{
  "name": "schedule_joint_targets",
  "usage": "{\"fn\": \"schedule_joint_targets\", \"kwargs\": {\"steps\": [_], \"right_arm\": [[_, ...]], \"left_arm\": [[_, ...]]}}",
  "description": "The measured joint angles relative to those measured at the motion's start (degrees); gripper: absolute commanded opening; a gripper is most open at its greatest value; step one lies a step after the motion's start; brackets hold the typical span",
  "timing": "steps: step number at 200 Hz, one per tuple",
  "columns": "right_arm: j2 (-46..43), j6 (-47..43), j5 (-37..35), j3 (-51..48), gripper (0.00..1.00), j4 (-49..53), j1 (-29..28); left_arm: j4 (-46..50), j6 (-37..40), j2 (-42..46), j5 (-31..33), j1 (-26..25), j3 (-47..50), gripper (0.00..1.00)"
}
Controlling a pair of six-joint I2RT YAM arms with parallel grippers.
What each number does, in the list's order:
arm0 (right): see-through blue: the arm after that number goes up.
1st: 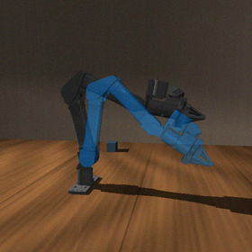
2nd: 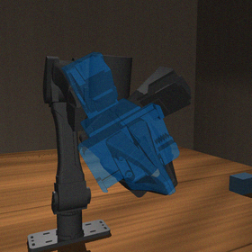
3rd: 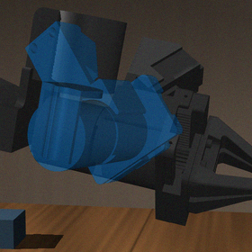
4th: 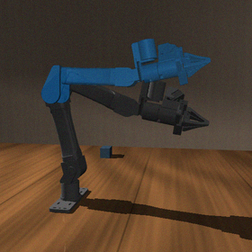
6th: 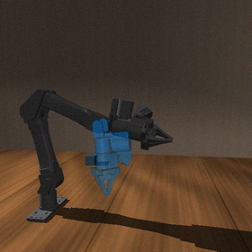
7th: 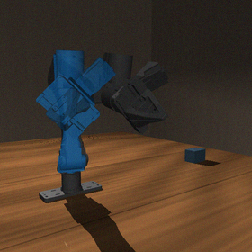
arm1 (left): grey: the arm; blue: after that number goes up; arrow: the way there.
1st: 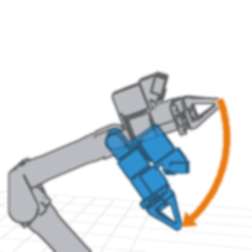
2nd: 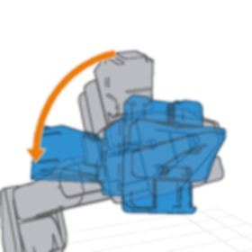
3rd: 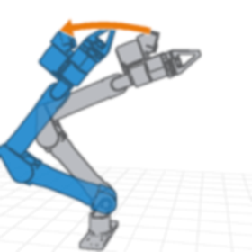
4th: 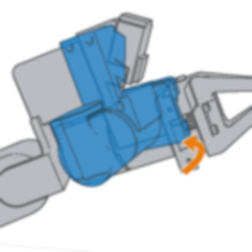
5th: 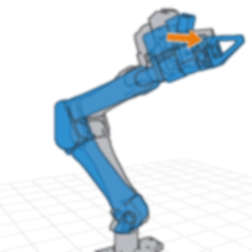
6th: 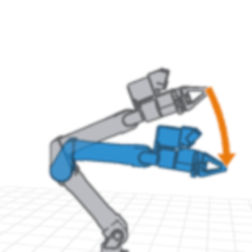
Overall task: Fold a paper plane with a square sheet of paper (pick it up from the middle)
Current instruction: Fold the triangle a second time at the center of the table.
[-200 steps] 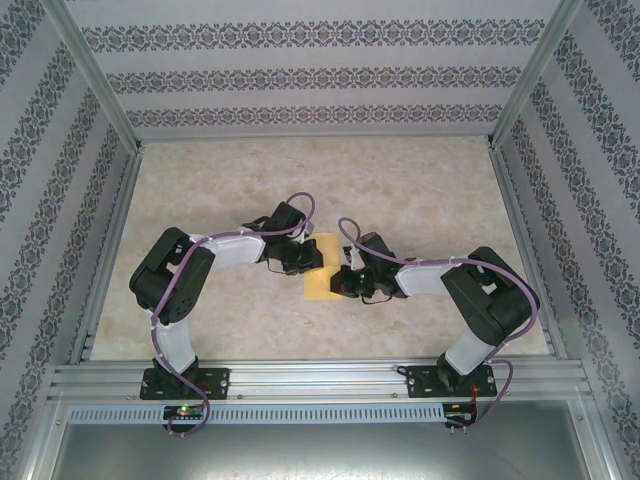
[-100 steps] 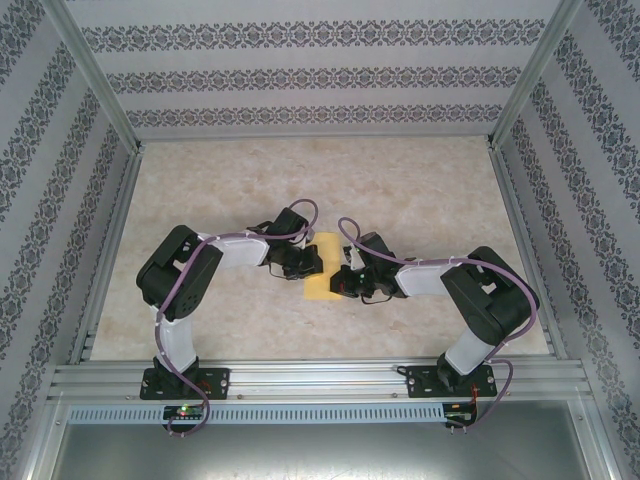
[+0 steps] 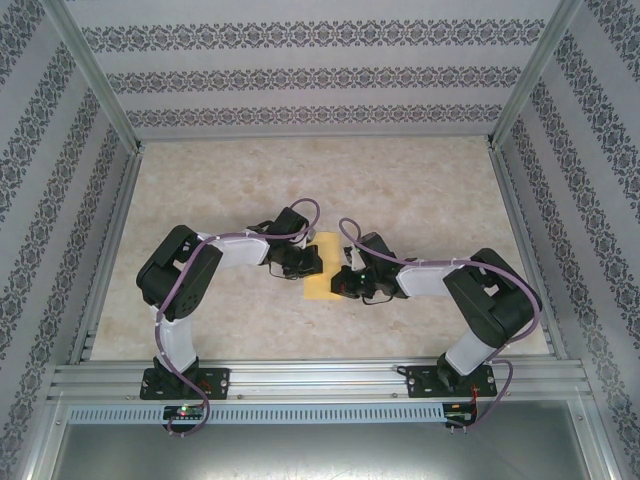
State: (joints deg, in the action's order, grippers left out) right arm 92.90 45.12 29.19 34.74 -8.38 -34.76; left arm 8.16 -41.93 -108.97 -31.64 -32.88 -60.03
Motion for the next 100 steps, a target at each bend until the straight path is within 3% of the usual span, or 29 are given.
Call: {"fn": "schedule_joint_targets", "kwargs": {"steps": [42, 100], "right_arm": [[-2.0, 0.0, 0.0, 1.9, 0.05, 3.0, 0.0], [5.8, -0.1, 1.5, 6.1, 0.06, 2.1, -0.9]], "left_arm": [[0.0, 0.2, 0.0, 0.0, 0.3, 0.0, 0.09], [0.3, 0.7, -0.1, 0.2, 0.4, -0.2, 0.09]]}}
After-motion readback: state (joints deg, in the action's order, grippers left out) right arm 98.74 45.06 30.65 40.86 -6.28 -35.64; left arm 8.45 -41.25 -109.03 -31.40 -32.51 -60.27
